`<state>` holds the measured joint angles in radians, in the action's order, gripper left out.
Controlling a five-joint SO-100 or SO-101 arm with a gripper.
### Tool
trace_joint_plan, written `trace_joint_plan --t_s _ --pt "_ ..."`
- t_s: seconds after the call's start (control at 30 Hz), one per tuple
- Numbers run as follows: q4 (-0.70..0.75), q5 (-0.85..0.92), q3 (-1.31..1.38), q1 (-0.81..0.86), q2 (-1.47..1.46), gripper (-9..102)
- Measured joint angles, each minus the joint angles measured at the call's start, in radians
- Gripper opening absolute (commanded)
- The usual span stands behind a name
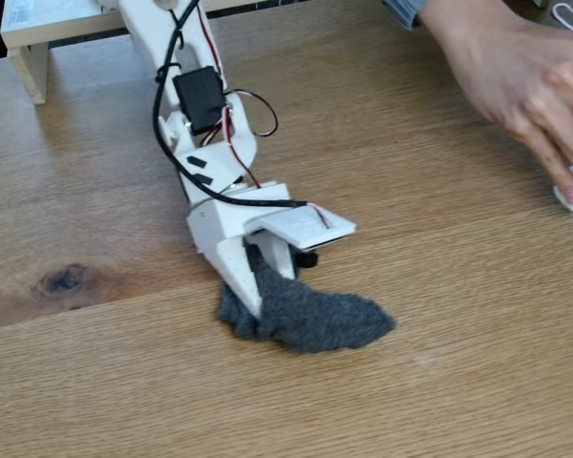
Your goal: Clean the area in front of the robot
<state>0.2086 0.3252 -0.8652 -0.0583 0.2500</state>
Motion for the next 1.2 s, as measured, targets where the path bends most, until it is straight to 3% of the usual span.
trace_joint_plan --t_s 0.27,0.5,0.7,1.0,1.1,1.2 --pt "-0.069 0.097 0.000 0.189 -0.031 0" --pt "-0.064 0.120 0.008 0.206 -0.021 0" --pt "0.247 0.029 -0.009 0.282 0.183 0" --pt "1.069 -0.094 -0.084 0.359 0.649 0" --pt "1.135 -0.133 -0.216 0.408 0.785 0" --pt "1.069 -0.121 -0.426 0.486 0.910 0"
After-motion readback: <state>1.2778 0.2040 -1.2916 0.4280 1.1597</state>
